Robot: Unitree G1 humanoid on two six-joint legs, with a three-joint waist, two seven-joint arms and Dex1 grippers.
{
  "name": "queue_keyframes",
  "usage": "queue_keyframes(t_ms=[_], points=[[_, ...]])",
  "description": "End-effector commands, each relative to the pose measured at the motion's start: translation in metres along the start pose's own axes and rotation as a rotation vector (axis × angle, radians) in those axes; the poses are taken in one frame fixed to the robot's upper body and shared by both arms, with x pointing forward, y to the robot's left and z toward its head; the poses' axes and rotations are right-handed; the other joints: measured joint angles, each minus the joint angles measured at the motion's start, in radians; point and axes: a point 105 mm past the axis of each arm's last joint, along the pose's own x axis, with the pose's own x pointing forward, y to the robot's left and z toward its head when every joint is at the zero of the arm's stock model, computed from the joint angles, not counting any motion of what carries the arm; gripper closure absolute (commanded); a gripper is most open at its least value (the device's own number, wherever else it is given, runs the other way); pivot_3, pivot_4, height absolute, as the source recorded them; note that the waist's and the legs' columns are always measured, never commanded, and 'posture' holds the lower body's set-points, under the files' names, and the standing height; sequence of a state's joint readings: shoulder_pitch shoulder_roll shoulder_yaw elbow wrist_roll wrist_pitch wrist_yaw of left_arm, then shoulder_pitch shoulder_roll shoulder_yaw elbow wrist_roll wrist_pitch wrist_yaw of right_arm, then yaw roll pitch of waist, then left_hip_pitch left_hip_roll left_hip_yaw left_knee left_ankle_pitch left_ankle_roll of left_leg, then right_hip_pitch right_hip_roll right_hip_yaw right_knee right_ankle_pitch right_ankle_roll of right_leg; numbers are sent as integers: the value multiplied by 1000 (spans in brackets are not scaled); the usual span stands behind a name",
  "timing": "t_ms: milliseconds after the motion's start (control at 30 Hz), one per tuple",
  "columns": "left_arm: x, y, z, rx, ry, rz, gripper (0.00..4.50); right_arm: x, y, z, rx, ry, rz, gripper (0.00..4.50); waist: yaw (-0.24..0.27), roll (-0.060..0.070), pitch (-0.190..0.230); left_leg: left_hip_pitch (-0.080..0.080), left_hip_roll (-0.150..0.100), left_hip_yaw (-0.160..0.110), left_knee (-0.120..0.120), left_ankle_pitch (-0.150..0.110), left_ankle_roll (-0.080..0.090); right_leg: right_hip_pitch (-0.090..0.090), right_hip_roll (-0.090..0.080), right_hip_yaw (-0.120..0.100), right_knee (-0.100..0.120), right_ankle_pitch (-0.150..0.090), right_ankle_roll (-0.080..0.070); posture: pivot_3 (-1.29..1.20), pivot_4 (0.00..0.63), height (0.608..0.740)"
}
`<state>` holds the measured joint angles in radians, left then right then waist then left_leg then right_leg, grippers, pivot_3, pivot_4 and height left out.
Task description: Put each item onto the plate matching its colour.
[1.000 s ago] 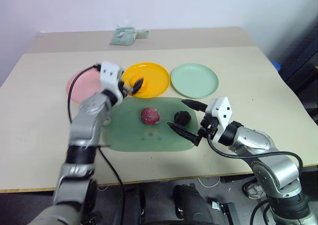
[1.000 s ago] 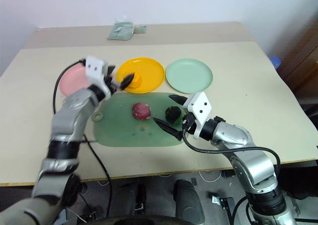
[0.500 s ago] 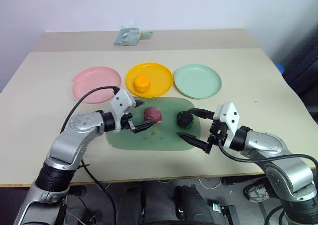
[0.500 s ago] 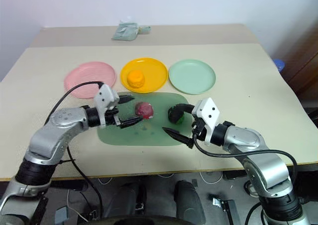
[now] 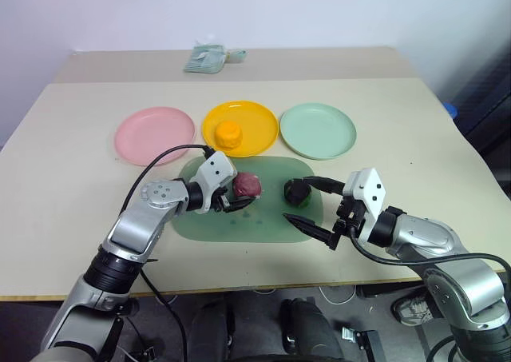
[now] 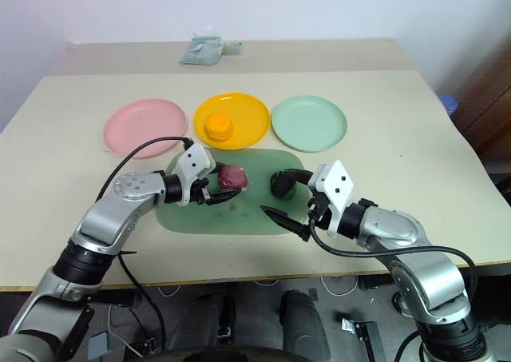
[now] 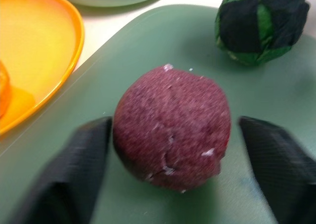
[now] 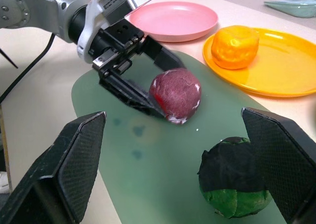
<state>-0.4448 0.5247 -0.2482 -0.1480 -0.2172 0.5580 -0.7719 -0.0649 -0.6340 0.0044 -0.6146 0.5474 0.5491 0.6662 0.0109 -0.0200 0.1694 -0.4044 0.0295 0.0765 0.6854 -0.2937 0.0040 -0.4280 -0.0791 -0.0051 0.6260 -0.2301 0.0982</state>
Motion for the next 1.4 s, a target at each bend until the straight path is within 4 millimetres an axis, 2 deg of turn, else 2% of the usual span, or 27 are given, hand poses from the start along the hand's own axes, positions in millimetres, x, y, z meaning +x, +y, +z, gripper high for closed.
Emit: queue_keyframes(t_ms=[33,200,333,467,600,700,833,1067,1233,1400], points=[[-5,3,12,16,-57,23,2094,2,6,14,-40,-53,22,0,0,0,0,0,0,0,0,0,0,0,0,0,0,0,0,0,150,740],[-11,11,18,-9,-106,91,2094,4,6,14,-43,-54,28,0,0,0,0,0,0,0,0,0,0,0,0,0,0,0,0,0,150,740],[-22,57,28,-5,-147,410,2094,5,5,14,-46,-56,28,0,1,0,0,0,0,0,0,0,0,0,0,0,0,0,0,0,150,740],[-56,117,25,-115,-136,873,2094,6,5,14,-47,-59,31,0,2,-1,0,-1,0,-1,0,0,0,0,0,0,0,2,4,0,150,740],[-82,142,9,-234,-100,1154,2094,10,7,15,-45,-68,44,0,-1,-1,0,0,-1,-1,0,0,0,0,0,0,0,2,4,0,150,740],[-88,149,-3,-303,-62,1241,2094,13,7,15,-46,-72,51,0,1,-1,0,0,-1,-1,0,0,0,0,0,0,1,2,4,0,150,740],[-84,154,-16,-354,-28,1259,2094,14,7,16,-47,-74,53,0,3,-1,0,0,-1,0,0,0,0,0,0,-1,1,2,4,0,150,740],[-76,154,-18,-382,-40,1213,2094,13,8,15,-45,-76,41,0,0,-1,0,-1,-1,0,0,0,0,0,0,-1,1,2,4,0,150,740],[-77,153,-18,-397,-55,1212,34,12,9,15,-43,-77,37,0,1,-1,0,-1,-1,0,0,0,0,0,0,-1,1,2,4,0,150,740],[-83,155,1,-354,-165,1209,34,13,8,14,-42,-76,37,0,1,-1,0,-1,-1,0,0,0,0,0,-1,-1,1,2,4,0,150,740]])
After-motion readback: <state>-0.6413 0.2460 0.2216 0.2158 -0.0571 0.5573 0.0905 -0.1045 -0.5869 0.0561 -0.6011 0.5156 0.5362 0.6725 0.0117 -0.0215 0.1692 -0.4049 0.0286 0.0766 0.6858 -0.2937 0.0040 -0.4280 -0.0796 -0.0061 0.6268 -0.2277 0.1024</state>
